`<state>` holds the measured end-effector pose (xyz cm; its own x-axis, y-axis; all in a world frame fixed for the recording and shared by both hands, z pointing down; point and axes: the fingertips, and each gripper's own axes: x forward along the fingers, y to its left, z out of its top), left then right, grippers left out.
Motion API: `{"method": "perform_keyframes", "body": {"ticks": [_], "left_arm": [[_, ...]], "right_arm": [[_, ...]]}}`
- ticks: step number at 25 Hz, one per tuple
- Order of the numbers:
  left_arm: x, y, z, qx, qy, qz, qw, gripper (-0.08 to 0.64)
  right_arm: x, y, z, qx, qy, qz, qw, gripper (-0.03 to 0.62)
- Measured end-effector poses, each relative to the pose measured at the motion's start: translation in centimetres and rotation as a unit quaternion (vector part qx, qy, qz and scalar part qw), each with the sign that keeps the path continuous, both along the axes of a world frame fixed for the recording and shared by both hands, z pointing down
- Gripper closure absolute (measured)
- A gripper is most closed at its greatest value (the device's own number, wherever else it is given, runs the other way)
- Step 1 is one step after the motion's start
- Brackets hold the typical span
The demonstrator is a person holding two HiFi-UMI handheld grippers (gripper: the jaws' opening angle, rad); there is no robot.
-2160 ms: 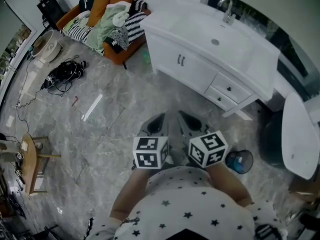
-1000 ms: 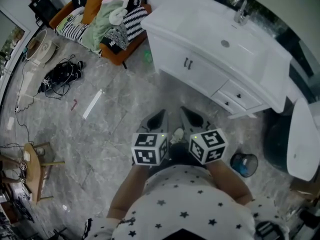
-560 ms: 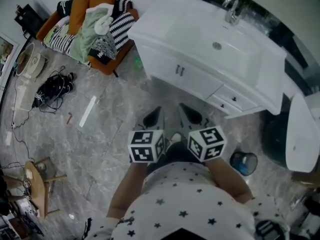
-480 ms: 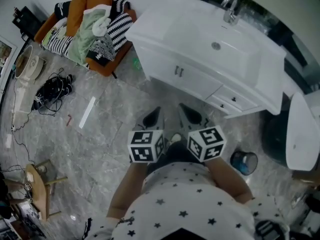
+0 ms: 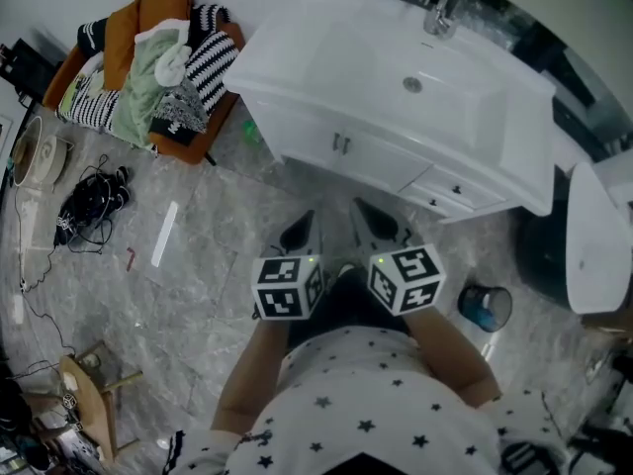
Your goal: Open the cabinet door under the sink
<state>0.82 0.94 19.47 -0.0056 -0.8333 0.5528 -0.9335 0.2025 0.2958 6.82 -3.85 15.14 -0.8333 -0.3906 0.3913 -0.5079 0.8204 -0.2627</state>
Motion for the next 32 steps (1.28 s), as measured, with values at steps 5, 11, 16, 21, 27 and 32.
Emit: {"method": "perform_keyframes", "body": {"ticks": [5,11,16,21,27,32], "left_arm": [[-0.9,-1.4,0.4,-0.003,0.010,0.029,0.9995,0.555],[-1.9,-2.3,2.4,-0.018,0.004,0.067,0.9976,0.556],[-2.8,-2.1,4.8,-0.031,0.007,0.094,0.9950,0.555],[-3.1,-2.3,7.5,-0.037,0.010,0.114,0.9927,0.556],[-3.5,-3.3,11.1,-0.042,0.017,0.124,0.9913,0.555],[-4.0,-4.4,14.3,-0.045,0.022,0.130,0.9903,0.555]], "right_arm": [[-0.5,-1.3,0.5,-0.004,0.007,0.038,0.999,0.586],[-1.4,-2.5,2.8,-0.007,0.021,0.072,0.997,0.586],[-2.2,-2.8,5.1,-0.009,0.031,0.099,0.995,0.586],[-2.5,-3.3,7.5,-0.011,0.039,0.121,0.992,0.584],[-2.6,-4.9,11.1,-0.008,0.043,0.142,0.989,0.584],[-2.9,-6.9,14.4,-0.005,0.049,0.157,0.986,0.584]]}}
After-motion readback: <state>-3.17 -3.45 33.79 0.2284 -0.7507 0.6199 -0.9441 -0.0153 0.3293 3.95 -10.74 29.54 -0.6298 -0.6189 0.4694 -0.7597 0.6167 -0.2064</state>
